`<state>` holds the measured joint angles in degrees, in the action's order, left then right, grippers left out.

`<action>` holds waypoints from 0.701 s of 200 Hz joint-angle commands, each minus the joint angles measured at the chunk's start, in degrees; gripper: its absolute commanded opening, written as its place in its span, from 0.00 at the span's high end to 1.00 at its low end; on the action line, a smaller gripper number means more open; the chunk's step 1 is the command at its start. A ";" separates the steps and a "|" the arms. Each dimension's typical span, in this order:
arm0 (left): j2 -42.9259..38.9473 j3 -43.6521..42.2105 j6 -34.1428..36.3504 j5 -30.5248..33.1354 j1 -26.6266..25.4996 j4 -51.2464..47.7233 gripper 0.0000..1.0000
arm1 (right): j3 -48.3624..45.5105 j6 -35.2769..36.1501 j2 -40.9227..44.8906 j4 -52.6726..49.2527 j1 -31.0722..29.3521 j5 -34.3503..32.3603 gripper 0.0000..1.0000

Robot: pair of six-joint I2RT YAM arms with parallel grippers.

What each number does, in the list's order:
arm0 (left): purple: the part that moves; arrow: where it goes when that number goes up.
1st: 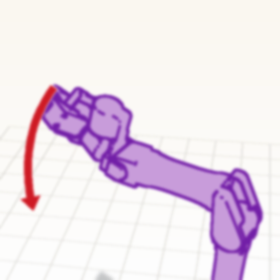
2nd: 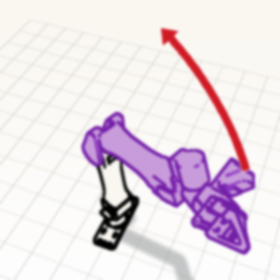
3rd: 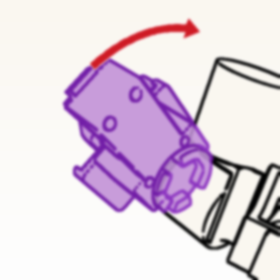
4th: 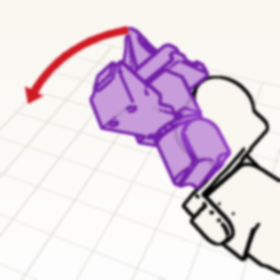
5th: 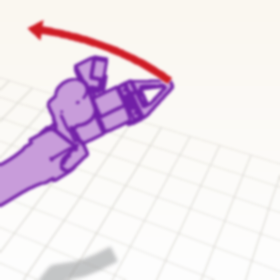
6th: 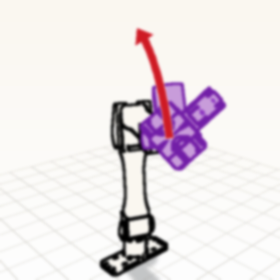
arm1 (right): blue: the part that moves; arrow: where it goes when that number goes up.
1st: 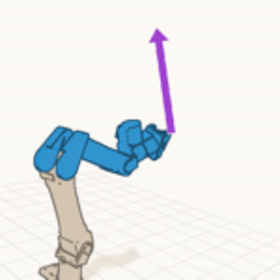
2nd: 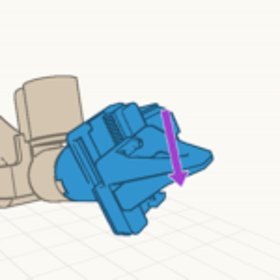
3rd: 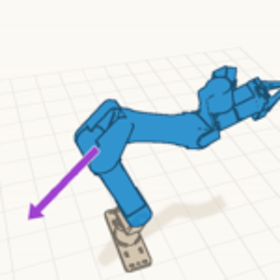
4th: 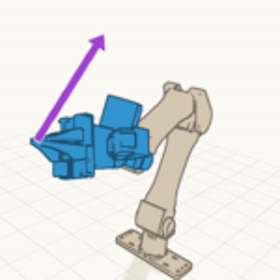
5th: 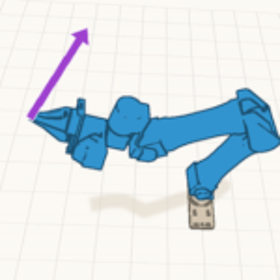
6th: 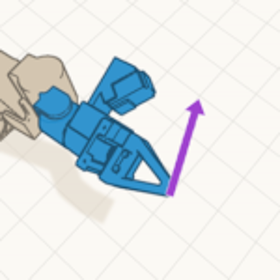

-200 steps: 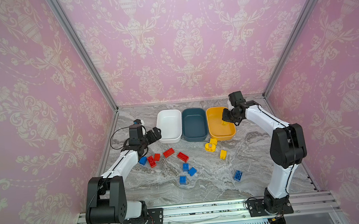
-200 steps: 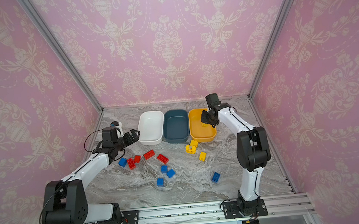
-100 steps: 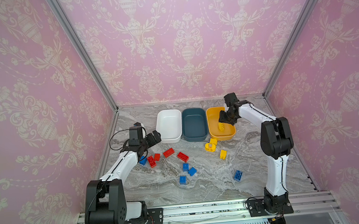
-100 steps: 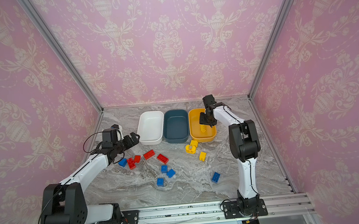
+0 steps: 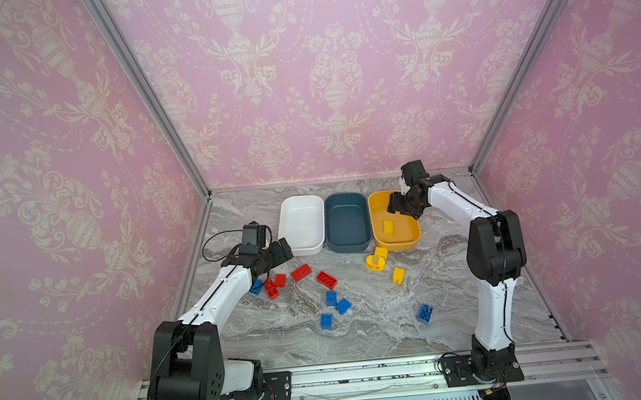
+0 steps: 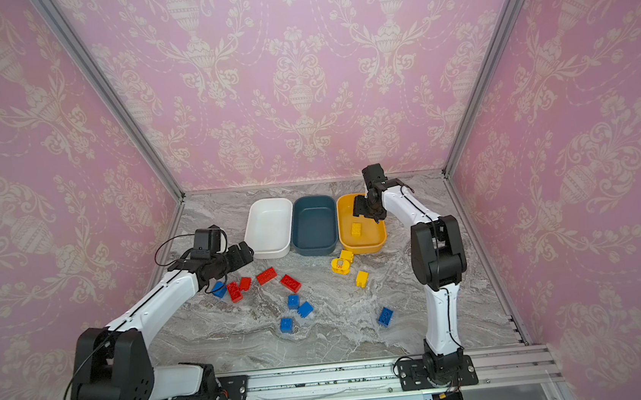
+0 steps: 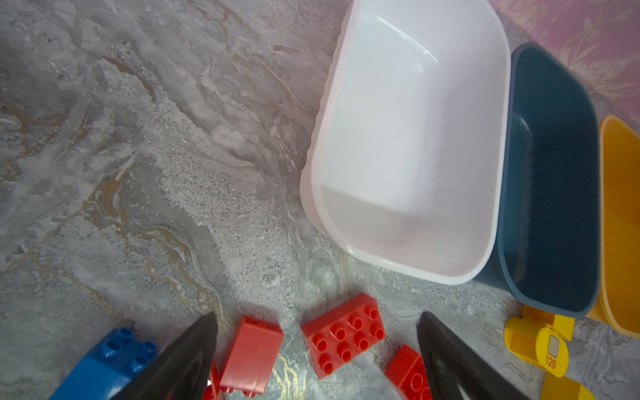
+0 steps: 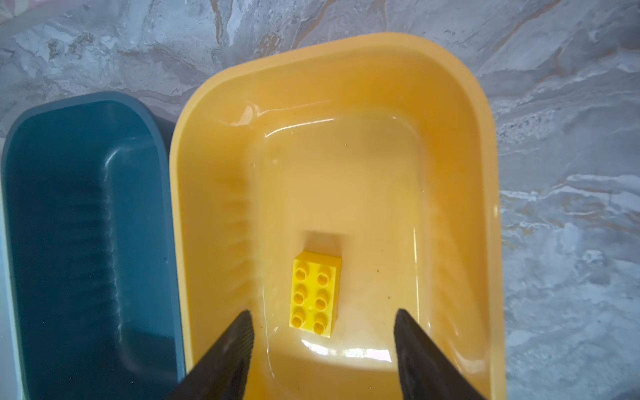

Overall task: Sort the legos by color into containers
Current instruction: 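Drop the yellow brick into the yellow tub while the left gripper lowers, then lower the left gripper onto a red brick near the white tub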

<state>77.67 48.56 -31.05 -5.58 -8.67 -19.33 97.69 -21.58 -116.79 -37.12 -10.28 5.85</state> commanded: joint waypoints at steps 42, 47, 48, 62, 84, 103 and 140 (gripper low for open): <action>-0.02 3.46 -6.66 6.45 -3.87 -16.74 0.23 | -8.57 2.59 12.63 -2.43 -0.44 6.49 0.15; 0.36 3.56 -7.06 6.51 -4.05 -17.79 0.25 | -9.38 2.60 13.52 -2.39 -0.46 6.99 0.14; 0.37 3.56 -7.12 6.49 -4.07 -18.08 0.25 | -9.54 2.60 13.61 -2.41 -0.45 7.12 0.14; 1.36 3.57 -8.25 6.52 -4.23 -20.39 0.30 | -11.50 2.93 15.82 -2.60 -0.44 8.36 0.13; 1.96 3.28 -9.35 6.96 -4.39 -22.39 0.34 | -13.73 3.16 18.20 -3.29 -0.44 9.72 0.12; 1.62 3.45 -9.82 7.97 -4.35 -23.66 0.37 | -14.93 3.69 19.30 -4.15 -0.44 9.96 0.12; 1.69 2.76 -10.35 9.07 -4.34 -25.35 0.40 | -16.12 4.45 19.59 -4.90 -0.48 10.46 0.12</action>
<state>79.18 50.87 -39.68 0.89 -12.62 -41.25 82.76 -18.79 -98.76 -40.03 -10.28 15.11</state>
